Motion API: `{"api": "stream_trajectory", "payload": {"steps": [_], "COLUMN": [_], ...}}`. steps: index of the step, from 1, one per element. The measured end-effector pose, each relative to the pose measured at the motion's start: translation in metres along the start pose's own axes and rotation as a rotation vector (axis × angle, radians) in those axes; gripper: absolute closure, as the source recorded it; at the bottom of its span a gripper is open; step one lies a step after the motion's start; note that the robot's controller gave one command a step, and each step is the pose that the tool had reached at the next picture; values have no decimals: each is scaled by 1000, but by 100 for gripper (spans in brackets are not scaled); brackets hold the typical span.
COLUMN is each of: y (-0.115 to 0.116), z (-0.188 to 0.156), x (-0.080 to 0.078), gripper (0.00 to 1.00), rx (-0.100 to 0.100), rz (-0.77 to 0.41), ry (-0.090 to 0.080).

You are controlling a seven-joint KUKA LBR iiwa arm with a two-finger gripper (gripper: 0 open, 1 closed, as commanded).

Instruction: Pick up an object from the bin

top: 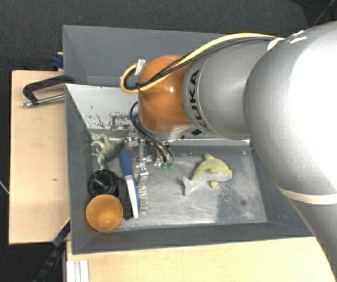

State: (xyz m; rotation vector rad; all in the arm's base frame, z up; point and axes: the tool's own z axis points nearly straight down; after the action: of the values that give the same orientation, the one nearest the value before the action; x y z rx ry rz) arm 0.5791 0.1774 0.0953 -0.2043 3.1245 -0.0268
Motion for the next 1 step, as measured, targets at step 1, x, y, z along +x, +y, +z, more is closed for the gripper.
{"api": "stream_trajectory", "payload": {"steps": [1], "y": [5], "z": [3], "x": [-5], "gripper": [0], "rx": [7], "rz": [-344], "ry": [-16]}}
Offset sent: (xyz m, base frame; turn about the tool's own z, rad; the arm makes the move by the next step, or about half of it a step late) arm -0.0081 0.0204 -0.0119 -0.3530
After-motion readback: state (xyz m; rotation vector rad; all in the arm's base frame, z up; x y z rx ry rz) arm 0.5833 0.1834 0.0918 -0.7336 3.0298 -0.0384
